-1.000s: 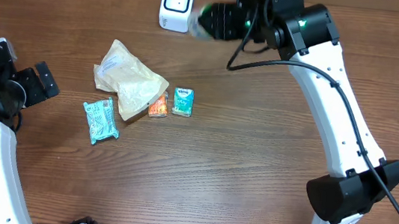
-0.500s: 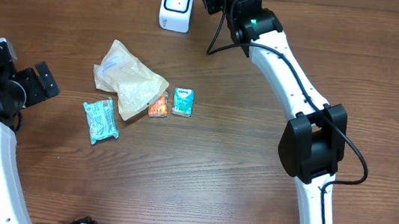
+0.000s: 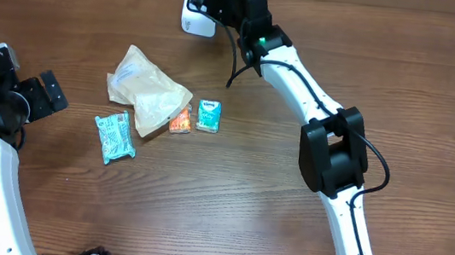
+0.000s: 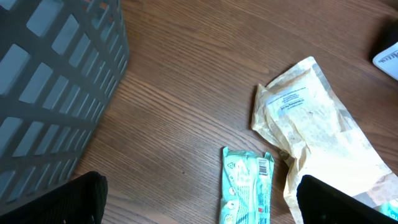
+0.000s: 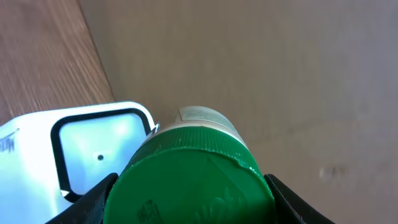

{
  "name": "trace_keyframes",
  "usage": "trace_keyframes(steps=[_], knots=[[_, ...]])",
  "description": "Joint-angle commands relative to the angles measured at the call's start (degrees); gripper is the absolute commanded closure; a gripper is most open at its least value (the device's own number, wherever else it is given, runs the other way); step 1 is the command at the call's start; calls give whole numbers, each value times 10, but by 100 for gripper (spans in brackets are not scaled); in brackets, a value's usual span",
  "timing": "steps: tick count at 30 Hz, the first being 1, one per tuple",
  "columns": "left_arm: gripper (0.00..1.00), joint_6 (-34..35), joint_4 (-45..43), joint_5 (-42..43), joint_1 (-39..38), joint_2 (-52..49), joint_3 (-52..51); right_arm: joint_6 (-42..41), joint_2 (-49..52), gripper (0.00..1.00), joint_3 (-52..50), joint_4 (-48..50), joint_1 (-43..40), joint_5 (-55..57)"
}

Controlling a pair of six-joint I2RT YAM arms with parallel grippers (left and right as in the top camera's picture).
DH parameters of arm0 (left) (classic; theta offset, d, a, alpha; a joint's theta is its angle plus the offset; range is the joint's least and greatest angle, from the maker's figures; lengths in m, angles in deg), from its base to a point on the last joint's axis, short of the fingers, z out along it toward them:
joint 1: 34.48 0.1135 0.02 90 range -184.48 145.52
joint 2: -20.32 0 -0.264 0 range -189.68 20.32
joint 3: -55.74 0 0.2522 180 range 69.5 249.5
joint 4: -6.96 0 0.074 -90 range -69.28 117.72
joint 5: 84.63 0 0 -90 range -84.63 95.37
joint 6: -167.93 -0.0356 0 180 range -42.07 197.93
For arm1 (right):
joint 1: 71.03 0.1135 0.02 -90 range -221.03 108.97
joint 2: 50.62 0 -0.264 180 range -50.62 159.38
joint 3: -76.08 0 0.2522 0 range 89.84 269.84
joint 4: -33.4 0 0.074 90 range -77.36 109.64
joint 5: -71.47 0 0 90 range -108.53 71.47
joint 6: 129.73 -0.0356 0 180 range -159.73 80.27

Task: Scan the item barcode
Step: 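Hold the jar in front of the white scanner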

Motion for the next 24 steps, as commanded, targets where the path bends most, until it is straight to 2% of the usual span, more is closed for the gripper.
trace_keyframes(steps=[1,12,19,22,23,24], knots=[[0,-15,-1,7,2,0,7,48,-10,62,14,31,-1,-39],[0,-15,-1,7,2,0,7,35,-10,63,14,35,4,-56],[1,-15,-1,7,2,0,7,-168,-35,64,15,31,4,-57],[0,-15,-1,7,2,0,7,-295,-86,64,15,-24,3,-57],[0,-15,-1,7,2,0,7,-312,-95,64,15,-36,2,-57],[0,-15,-1,7,2,0,7,-362,-125,64,15,-78,0,-58]])
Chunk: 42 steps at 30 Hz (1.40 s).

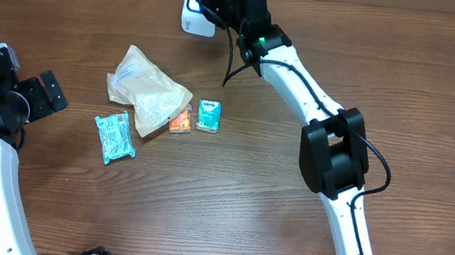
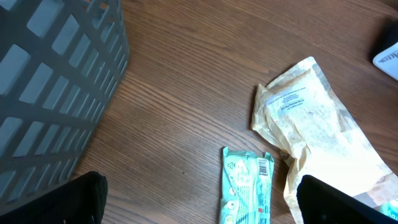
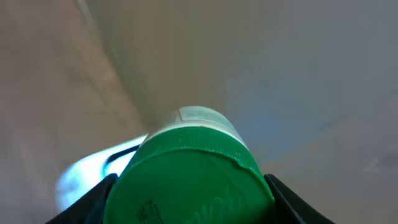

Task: Scan the item barcode
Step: 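Hold the jar in front of the white scanner, then carry the jar to the right side of the table and set it down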

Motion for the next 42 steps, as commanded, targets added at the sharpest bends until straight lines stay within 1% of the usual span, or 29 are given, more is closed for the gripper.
trace_keyframes(steps=[1,4,6,9,10,11,12,14,15,18,21,29,34,37,38,39,42], knots=[[0,-15,0,7,2,0,7,-184,-129,65,15,-59,-3,-6],[1,-15,-1,7,2,0,7,-219,-186,71,15,-169,-10,-5],[0,-15,-1,7,2,0,7,-243,-229,77,15,-262,-20,-5],[0,-15,0,7,2,0,7,-274,-279,76,15,-395,-41,-5],[1,-15,-1,7,2,0,7,-279,-290,75,15,-442,-51,-5],[1,-15,0,7,2,0,7,-283,-293,72,15,-462,-56,-5],[0,-15,-1,7,2,0,7,-288,-296,71,15,-525,-71,-5],[1,-15,-1,7,2,0,7,-290,-294,72,13,-603,-94,-5],[1,-15,0,7,2,0,7,-307,-289,71,6,-654,-113,-5],[0,-15,0,7,2,0,7,-323,-276,71,-22,-713,-153,-5],[1,-15,-1,7,2,0,7,-335,-264,71,-91,-724,-205,-5],[0,-15,-1,7,2,0,7,-368,-264,68,-264,-652,-320,-5],[0,-15,-1,7,2,0,7,-374,-263,66,-318,-630,-351,-5],[0,-15,-1,7,2,0,7,-374,-263,65,-326,-632,-353,-3],[0,-15,-1,7,2,0,7,-374,-263,45,-326,-632,-353,-3],[0,-15,0,7,2,0,7,-374,-263,0,-326,-634,-353,-3],[0,-15,-1,7,2,0,7,-374,-263,0,-306,-674,-350,-3]])
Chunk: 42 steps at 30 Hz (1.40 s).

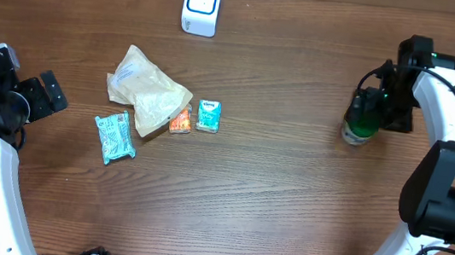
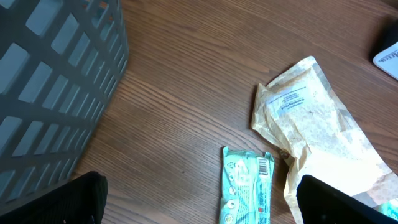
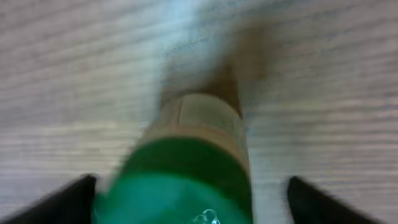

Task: Scan the item barcode
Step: 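Carry the jar to the right side of the table and set it down, then reach the right gripper to the teal tissue pack and grasp it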

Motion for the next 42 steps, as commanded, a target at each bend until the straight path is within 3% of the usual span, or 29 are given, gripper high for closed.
trace_keyframes(steps=[1,5,10,14,18,21,25,28,33,37,42], knots=[[0,-15,-2,7,2,1,7,-2,-7,0,24,-35,3,-3],[0,-15,-2,7,2,1,7,-7,-9,0,125,-112,6,-21],[0,-15,-2,7,2,1,7,-7,-9,0,274,-162,30,-240],[0,-15,-2,7,2,1,7,-7,-6,0,259,-101,74,-358],[1,-15,-2,7,2,1,7,-7,-3,0,208,-36,146,-363],[0,-15,-2,7,2,1,7,-70,1,1,127,65,221,-349],[0,-15,-2,7,2,1,7,-205,23,13,43,189,299,-282],[0,-15,-2,7,2,1,7,-264,41,34,25,258,343,-279],[0,-15,-2,7,2,1,7,-359,66,61,22,317,396,-240],[0,-15,-2,7,2,1,7,-397,88,71,22,329,418,-222],[0,-15,-2,7,2,1,7,-413,113,73,22,330,426,-223]])
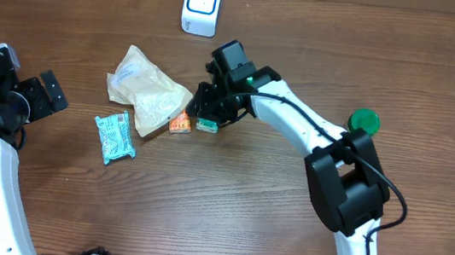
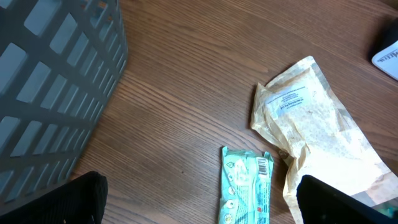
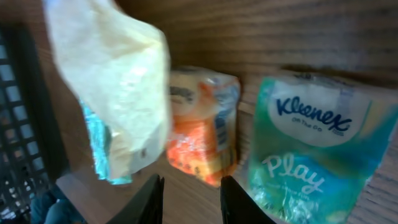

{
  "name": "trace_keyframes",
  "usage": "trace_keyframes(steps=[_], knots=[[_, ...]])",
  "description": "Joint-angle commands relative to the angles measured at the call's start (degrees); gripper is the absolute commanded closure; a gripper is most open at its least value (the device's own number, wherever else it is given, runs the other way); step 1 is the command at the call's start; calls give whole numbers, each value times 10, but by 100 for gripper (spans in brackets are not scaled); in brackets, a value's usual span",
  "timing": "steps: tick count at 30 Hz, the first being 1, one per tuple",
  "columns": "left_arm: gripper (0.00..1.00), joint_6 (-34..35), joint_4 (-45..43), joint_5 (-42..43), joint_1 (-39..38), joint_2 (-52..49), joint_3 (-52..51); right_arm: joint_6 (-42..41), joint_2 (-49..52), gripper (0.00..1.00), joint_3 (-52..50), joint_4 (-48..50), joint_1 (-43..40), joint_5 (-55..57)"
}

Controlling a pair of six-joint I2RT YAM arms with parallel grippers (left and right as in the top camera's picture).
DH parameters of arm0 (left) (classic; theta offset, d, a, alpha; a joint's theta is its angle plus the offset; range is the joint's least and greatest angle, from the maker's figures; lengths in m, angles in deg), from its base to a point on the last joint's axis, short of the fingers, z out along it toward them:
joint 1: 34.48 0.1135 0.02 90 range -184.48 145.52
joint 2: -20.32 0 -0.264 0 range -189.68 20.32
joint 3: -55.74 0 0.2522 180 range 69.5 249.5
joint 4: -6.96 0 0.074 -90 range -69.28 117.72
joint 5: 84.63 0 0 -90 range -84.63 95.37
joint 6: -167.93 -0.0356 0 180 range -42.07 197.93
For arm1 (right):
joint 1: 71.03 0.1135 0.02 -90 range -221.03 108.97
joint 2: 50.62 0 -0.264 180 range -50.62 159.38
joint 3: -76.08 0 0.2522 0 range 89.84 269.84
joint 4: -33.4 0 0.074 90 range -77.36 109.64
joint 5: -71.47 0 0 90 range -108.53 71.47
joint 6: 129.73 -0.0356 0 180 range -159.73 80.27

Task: Scan the item barcode
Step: 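Reach the right gripper to the teal tissue pack and grasp it, then lift the teal pack and carry it toward the scanner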

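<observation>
The white scanner [image 1: 201,5] stands at the table's far edge. A green-lidded bottle [image 1: 364,121] stands alone at the right. My right gripper [image 1: 210,108] hangs open over two small packs, a teal Kleenex pack [image 3: 311,149] and an orange pack [image 3: 202,130]. Its fingertips [image 3: 155,199] frame bare wood just short of the orange pack, with nothing between them. A tan pouch [image 1: 147,91] and a teal snack wrapper [image 2: 247,186] lie to the left. My left gripper [image 2: 199,211] stays wide open and empty at the left, near the wrapper.
A grey lattice basket [image 2: 50,81] stands at the table's left edge beside my left arm. The four flat items lie close together in the left half of the wooden table [image 1: 244,207].
My right gripper was around the green-lidded bottle at the right of the table. The bottle now stands there alone, and the gripper is open over the Kleenex and orange packs. The left arm has not moved.
My right gripper held the green-lidded bottle in front of the scanner at the two oldest moments. Then bottle and gripper were at the right of the table. Now the bottle is left there and the gripper hangs over the small packs. The left arm stayed still.
</observation>
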Motion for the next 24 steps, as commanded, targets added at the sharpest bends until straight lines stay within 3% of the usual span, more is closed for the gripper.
trace_keyframes(steps=[1,8,13,16,21,24], knots=[[0,-15,-2,5,2,1,7,-34,26,73,-2,4,1,13],[0,-15,-2,5,2,1,7,17,38,73,12,-49,-21,12],[1,-15,-2,5,2,1,7,241,35,65,75,-207,-87,40],[1,-15,-2,5,2,1,7,388,35,53,104,-272,-112,51],[0,-15,-2,5,2,1,7,369,35,47,148,-336,-144,85],[1,-15,-2,5,2,1,7,235,36,49,149,-337,-159,151]])
